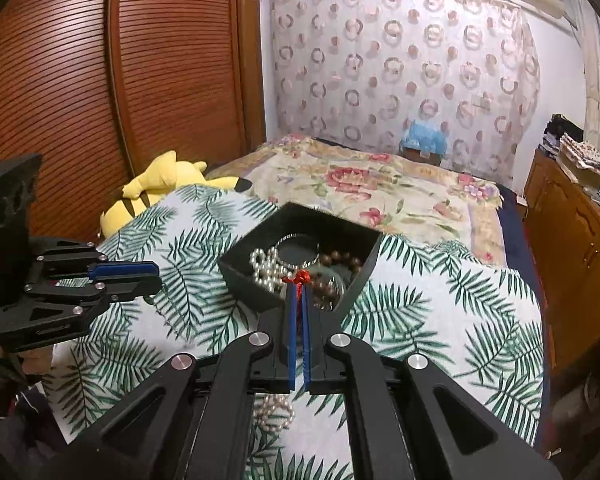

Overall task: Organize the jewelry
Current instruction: 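Lower the pendant and red bracelet into the black box and open both tools, then grasp the small gold flower piece with the left tool while the right grasps the pearl strand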

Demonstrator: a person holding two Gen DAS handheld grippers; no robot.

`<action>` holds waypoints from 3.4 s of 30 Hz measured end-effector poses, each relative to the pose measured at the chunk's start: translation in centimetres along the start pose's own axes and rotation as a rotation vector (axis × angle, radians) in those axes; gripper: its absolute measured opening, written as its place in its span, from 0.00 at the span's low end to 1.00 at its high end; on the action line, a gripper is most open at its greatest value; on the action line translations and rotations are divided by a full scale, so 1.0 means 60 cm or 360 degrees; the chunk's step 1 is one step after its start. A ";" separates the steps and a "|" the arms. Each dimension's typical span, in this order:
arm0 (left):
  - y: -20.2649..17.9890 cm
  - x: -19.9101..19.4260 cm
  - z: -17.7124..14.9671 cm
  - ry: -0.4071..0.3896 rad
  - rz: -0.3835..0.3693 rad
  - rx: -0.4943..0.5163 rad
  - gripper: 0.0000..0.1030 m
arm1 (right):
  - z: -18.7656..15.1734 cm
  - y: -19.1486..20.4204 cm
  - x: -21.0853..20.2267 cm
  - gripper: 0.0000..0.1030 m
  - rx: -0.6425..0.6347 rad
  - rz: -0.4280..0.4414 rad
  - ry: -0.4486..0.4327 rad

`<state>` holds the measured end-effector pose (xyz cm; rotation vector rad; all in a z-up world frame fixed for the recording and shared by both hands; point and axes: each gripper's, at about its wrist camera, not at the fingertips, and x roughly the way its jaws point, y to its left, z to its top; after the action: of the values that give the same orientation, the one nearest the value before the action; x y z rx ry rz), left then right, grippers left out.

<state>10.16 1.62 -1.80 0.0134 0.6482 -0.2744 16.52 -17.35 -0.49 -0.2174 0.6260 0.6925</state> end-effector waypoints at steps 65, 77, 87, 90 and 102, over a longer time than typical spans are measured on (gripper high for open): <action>0.006 0.122 0.119 0.0046 0.0162 0.0077 0.39 | -0.051 -0.061 0.058 0.31 0.0149 -0.0012 0.0108; -0.007 0.091 0.028 0.0094 0.0117 0.0099 0.77 | -0.106 -0.037 0.082 0.31 0.0098 0.0022 0.0253; -0.015 0.107 -0.026 0.0215 0.0085 0.0116 0.78 | -0.124 -0.007 0.117 0.30 0.0006 0.0075 0.0388; -0.014 0.114 -0.037 0.0245 0.0085 0.0109 0.78 | -0.122 -0.002 0.125 0.30 -0.0010 0.0068 0.0407; -0.023 0.133 -0.057 0.0327 0.0034 0.0102 0.78 | -0.123 0.014 0.126 0.06 -0.0143 0.0008 0.0461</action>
<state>13.86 -1.38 -9.18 0.1112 0.8427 -0.2750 17.08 -15.57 -10.93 -0.4046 0.8729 0.7004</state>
